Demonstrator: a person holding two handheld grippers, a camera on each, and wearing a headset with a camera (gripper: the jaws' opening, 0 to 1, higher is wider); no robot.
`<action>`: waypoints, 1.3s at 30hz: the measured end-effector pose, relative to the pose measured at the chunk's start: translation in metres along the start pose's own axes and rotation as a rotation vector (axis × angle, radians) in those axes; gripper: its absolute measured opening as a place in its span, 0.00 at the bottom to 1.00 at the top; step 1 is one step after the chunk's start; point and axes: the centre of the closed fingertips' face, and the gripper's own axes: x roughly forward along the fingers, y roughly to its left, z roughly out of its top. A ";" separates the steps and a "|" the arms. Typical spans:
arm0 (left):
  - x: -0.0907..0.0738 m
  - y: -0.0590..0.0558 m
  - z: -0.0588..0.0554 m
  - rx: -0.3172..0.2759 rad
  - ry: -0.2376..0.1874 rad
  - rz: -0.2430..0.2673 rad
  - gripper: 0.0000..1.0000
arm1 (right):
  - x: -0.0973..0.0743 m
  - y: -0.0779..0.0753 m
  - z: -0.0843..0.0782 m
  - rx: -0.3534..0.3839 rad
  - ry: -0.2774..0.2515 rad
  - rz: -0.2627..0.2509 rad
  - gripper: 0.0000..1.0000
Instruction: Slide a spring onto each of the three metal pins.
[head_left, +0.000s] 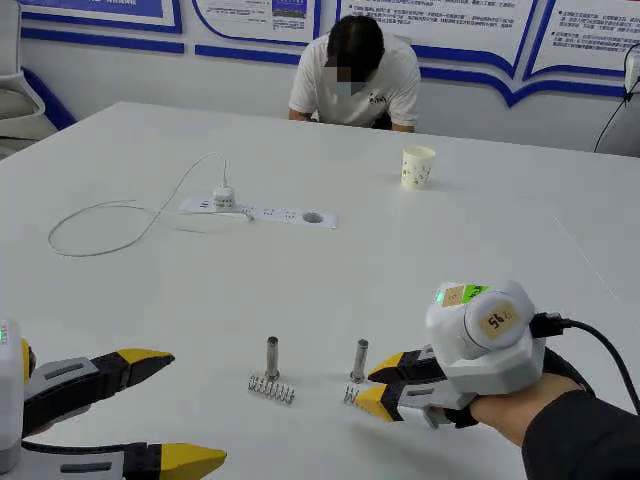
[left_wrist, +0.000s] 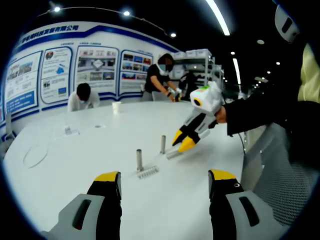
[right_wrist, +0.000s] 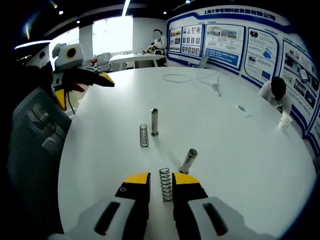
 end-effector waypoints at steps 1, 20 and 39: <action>0.000 0.000 0.000 0.000 0.000 0.000 0.72 | 0.001 0.000 0.000 -0.002 0.004 0.001 0.18; 0.000 0.001 -0.001 -0.003 0.002 0.005 0.72 | 0.021 -0.003 -0.007 -0.046 0.094 0.024 0.18; 0.000 0.003 -0.001 -0.008 0.002 0.011 0.72 | 0.033 -0.004 -0.011 -0.083 0.145 0.049 0.16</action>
